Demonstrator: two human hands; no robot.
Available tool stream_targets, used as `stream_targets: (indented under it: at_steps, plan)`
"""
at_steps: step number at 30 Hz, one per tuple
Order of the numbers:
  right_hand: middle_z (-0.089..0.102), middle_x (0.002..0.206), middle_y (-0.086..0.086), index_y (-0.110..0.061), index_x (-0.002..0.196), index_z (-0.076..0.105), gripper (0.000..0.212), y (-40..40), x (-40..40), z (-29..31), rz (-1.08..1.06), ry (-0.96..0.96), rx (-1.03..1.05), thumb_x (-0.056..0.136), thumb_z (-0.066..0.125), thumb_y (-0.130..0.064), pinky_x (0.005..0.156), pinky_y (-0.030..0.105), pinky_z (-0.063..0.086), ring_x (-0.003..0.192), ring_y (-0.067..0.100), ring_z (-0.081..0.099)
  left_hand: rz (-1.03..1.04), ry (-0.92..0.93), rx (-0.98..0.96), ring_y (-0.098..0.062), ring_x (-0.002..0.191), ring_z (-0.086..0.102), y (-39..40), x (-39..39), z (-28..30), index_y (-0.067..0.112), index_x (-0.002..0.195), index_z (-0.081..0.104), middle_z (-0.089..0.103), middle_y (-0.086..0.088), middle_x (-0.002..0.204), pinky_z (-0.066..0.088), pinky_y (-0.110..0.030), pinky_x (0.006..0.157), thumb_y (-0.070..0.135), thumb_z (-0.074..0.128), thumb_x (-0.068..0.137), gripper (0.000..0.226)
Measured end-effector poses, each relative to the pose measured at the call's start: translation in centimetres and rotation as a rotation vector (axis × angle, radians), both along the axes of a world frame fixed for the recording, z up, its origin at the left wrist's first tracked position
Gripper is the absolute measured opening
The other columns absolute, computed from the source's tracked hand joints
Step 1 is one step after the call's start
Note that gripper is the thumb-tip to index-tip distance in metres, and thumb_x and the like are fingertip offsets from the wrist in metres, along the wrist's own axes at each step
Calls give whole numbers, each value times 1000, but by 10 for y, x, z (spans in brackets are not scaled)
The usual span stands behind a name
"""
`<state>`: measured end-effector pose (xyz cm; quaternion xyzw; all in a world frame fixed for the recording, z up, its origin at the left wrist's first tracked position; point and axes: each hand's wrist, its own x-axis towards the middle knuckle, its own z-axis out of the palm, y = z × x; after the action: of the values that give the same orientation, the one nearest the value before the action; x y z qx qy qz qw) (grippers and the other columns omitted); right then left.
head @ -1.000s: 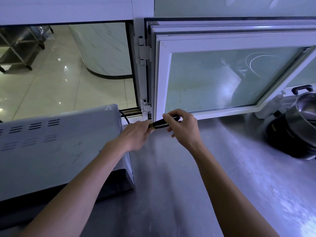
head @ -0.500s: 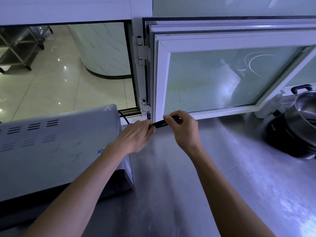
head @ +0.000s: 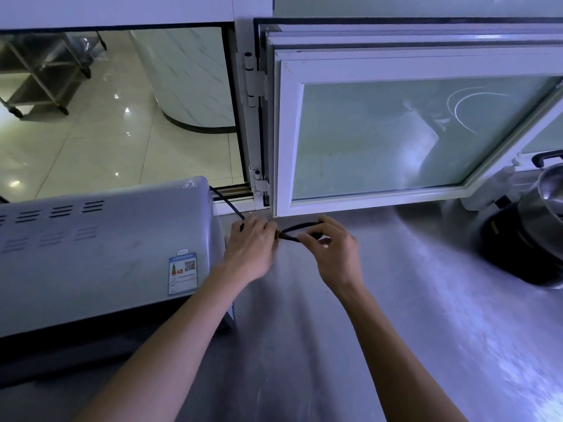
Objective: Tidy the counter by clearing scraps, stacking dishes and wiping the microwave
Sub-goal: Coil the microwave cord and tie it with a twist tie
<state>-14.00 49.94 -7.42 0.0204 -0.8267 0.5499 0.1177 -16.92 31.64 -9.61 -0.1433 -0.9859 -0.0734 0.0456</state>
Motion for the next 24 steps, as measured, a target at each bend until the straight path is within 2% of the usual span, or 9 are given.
stream_targets:
  at_steps: [2,5,7,10,15,18,22,24]
  plan:
    - [62,102,-19,-12,84,75,8,4,-1,-14,-9,-45,10,81,81,-15,68,6,43,82,6,63,49,15,11,-22,112,49,8,4,-8,21,116,59,59,2,113,41,-42,96,31,50,99,22]
    - [62,119,-7,-8,97,75,20,10,-4,-37,14,-67,90,82,82,-18,73,12,48,78,9,63,125,7,10,-23,113,49,16,6,-23,22,115,61,59,2,112,41,-45,97,27,56,95,21]
    - [61,119,-6,-7,102,75,25,13,-9,-50,47,-50,145,82,82,-19,75,13,49,80,12,63,183,-5,15,-23,117,48,21,6,-35,23,114,62,58,3,113,40,-47,99,24,60,93,21]
    - [62,120,-5,-5,108,73,31,17,-19,-71,74,-75,163,81,82,-17,78,21,50,85,13,62,252,-14,41,-22,121,44,28,2,-55,22,112,64,57,3,114,40,-47,102,21,67,89,24]
    - [63,129,5,-3,119,68,42,20,-41,-108,99,-84,192,80,82,-10,81,28,55,90,15,63,323,-37,38,-27,133,39,37,-17,-84,17,115,65,58,0,120,37,-50,108,16,73,83,33]
    - [65,126,8,-3,122,66,43,21,-56,-125,109,-92,199,80,80,-3,81,33,58,93,19,64,351,-46,6,-29,131,42,39,-28,-98,16,113,65,61,-3,117,38,-52,107,16,76,79,36]
    - [67,107,4,-5,116,67,41,18,-73,-140,119,-142,165,78,77,5,78,35,58,88,22,65,396,-54,16,-28,129,43,37,-38,-115,16,110,67,63,-2,115,37,-51,104,15,77,79,32]
    - [67,104,5,-6,116,67,39,15,-81,-148,128,-160,166,79,74,6,79,38,58,88,23,66,416,-57,13,-28,130,42,35,-42,-122,17,111,67,63,-1,117,37,-51,105,16,77,79,33]
